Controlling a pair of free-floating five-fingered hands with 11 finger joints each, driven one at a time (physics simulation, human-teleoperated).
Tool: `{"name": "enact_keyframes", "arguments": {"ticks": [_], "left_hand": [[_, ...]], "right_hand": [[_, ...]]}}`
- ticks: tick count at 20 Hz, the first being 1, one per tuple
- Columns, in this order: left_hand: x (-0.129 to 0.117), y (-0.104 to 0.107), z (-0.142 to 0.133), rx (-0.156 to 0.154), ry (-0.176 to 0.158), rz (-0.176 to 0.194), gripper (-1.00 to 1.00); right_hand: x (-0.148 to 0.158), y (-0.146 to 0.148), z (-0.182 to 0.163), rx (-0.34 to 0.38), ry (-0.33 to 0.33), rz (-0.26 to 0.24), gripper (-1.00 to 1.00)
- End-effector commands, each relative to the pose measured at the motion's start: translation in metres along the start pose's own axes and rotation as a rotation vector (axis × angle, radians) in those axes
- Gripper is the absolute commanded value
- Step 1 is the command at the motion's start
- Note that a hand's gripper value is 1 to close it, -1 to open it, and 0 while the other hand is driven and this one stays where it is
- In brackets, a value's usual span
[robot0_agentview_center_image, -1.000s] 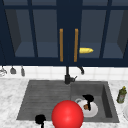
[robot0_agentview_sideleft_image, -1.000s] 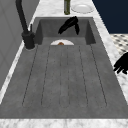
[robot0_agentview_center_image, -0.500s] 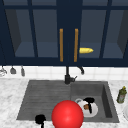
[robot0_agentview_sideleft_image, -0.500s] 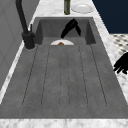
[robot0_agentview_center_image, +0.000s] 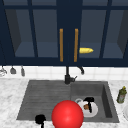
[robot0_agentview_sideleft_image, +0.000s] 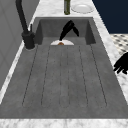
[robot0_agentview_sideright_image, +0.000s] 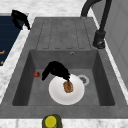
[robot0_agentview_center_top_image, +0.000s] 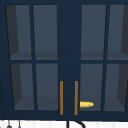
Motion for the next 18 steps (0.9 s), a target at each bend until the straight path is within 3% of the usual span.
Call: {"name": "enact_keyframes", "arguments": {"ticks": [1,7,14,18], "left_hand": [[0.0,0.0,0.0,0.0,0.0,0.0,0.0],[0.0,0.0,0.0,0.0,0.0,0.0,0.0],[0.0,0.0,0.0,0.0,0.0,0.0,0.0],[0.0,0.0,0.0,0.0,0.0,0.0,0.0]], "right_hand": [[-0.004,0.003,-0.011,0.065,0.018,-0.032,-1.0],[-0.004,0.032,-0.016,0.006,0.092,-0.009,-1.0],[-0.007,0.047,-0.036,0.075,0.135,-0.002,-1.0],[-0.007,0.045,-0.037,0.104,0.119,-0.009,-1.0]]}}
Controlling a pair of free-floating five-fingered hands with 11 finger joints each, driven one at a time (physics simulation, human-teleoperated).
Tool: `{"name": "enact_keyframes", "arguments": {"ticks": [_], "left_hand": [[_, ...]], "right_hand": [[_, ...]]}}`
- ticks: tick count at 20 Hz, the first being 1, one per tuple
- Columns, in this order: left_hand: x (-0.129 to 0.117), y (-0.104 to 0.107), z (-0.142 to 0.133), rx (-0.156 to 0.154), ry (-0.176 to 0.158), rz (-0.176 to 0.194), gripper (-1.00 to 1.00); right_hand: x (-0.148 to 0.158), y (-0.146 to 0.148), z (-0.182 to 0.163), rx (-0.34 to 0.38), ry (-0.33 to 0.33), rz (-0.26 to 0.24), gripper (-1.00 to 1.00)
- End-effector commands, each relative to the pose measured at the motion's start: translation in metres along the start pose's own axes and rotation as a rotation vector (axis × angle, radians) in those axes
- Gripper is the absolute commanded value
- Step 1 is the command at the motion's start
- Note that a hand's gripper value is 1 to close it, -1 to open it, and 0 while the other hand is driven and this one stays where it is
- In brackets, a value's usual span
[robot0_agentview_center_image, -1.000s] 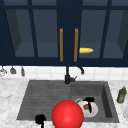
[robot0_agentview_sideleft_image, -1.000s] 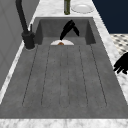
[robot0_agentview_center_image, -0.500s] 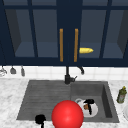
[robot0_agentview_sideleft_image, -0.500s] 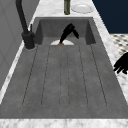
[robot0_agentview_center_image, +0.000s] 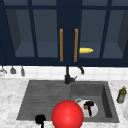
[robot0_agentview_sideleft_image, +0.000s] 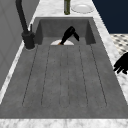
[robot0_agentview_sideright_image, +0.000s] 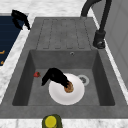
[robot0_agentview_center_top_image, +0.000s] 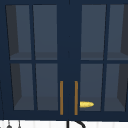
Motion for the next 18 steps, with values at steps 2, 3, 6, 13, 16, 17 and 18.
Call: {"name": "enact_keyframes", "arguments": {"ticks": [2,3,6,13,16,17,18], "left_hand": [[0.0,0.0,0.0,0.0,0.0,0.0,0.0],[0.0,0.0,0.0,0.0,0.0,0.0,0.0],[0.0,0.0,0.0,0.0,0.0,0.0,0.0],[0.0,0.0,0.0,0.0,0.0,0.0,0.0],[0.0,0.0,0.0,0.0,0.0,0.0,0.0],[0.0,0.0,0.0,0.0,0.0,0.0,0.0],[0.0,0.0,0.0,0.0,0.0,0.0,0.0]], "right_hand": [[-0.001,-0.005,-0.006,0.105,0.011,-0.021,-1.0],[-0.002,-0.008,-0.002,0.093,0.005,-0.019,-1.0],[0.0,-0.018,0.007,0.076,0.011,-0.025,-1.0],[0.0,-0.031,-0.013,0.117,0.024,-0.023,-1.0],[0.001,-0.033,-0.031,0.142,0.049,-0.01,-1.0],[0.001,-0.036,-0.037,0.147,0.054,-0.007,-1.0],[0.0,-0.039,-0.04,0.137,0.054,-0.004,-1.0]]}}
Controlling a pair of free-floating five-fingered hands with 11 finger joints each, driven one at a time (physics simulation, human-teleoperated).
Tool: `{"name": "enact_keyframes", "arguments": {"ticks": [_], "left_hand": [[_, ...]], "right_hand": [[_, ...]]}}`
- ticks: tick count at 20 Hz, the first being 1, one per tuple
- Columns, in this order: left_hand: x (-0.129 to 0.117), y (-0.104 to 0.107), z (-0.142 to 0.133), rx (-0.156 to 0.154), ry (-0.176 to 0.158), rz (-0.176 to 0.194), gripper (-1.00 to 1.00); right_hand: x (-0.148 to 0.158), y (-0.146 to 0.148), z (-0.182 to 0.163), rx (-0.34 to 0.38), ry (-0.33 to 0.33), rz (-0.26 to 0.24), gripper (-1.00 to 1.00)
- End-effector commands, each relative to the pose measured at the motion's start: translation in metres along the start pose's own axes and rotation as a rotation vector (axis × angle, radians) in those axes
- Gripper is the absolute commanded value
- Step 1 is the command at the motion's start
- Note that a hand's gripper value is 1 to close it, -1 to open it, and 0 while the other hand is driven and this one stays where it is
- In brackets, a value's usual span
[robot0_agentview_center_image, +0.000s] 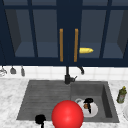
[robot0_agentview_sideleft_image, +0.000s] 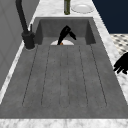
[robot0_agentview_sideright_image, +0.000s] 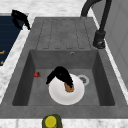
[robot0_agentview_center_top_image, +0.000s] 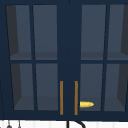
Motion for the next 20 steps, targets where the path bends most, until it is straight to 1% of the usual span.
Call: {"name": "enact_keyframes", "arguments": {"ticks": [1,3,5,9,17,20], "left_hand": [[0.0,0.0,0.0,0.0,0.0,0.0,0.0],[0.0,0.0,0.0,0.0,0.0,0.0,0.0],[0.0,0.0,0.0,0.0,0.0,0.0,0.0],[0.0,0.0,0.0,0.0,0.0,0.0,0.0],[0.0,0.0,0.0,0.0,0.0,0.0,0.0],[0.0,0.0,0.0,0.0,0.0,0.0,0.0]], "right_hand": [[-0.001,-0.011,-0.019,0.023,0.036,-0.002,-1.0],[-0.001,-0.014,-0.024,-0.012,0.031,0.005,-1.0],[-0.001,-0.013,-0.03,-0.026,0.026,0.006,-1.0],[-0.005,-0.003,-0.042,-0.071,0.033,0.016,-1.0],[-0.011,0.017,-0.062,-0.074,0.028,0.015,-1.0],[-0.012,0.011,-0.078,-0.063,0.036,0.013,-1.0]]}}
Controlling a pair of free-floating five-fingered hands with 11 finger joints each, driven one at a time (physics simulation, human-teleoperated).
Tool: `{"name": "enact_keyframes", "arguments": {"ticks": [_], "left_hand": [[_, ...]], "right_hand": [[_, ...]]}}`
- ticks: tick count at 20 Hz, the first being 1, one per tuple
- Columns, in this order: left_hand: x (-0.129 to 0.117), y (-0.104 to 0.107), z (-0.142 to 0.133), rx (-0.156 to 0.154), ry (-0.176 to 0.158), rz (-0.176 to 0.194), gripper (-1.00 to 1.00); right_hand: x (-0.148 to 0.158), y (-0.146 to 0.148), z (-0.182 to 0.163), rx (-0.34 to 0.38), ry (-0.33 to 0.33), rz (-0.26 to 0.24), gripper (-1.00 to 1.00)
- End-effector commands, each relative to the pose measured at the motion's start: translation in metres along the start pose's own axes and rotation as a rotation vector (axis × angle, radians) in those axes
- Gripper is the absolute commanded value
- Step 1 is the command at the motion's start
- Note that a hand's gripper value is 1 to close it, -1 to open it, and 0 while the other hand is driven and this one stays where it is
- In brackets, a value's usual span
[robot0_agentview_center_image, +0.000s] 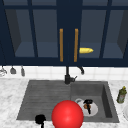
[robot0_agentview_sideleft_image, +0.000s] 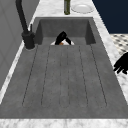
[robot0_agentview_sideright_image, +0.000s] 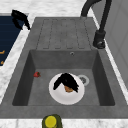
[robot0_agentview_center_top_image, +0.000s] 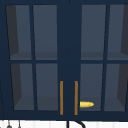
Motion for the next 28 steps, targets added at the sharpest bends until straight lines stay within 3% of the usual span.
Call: {"name": "enact_keyframes", "arguments": {"ticks": [1,6,7,10,14,18,28], "left_hand": [[0.0,0.0,0.0,0.0,0.0,0.0,0.0],[0.0,0.0,0.0,0.0,0.0,0.0,0.0],[0.0,0.0,0.0,0.0,0.0,0.0,0.0],[0.0,0.0,0.0,0.0,0.0,0.0,0.0],[0.0,0.0,0.0,0.0,0.0,0.0,0.0],[0.0,0.0,0.0,0.0,0.0,0.0,0.0],[0.0,0.0,0.0,0.0,0.0,0.0,0.0]], "right_hand": [[-0.002,-0.003,-0.019,0.004,0.023,-0.002,-1.0],[-0.003,0.001,-0.023,-0.001,0.028,0.003,-1.0],[-0.001,0.001,-0.023,0.002,0.033,0.0,1.0],[0.007,0.0,-0.014,-0.108,0.052,0.008,1.0],[0.006,0.008,0.002,-0.249,-0.002,0.029,1.0],[0.003,0.013,0.022,-0.39,-0.01,0.0,1.0],[-0.018,-0.031,0.08,-0.275,-0.044,-0.038,1.0]]}}
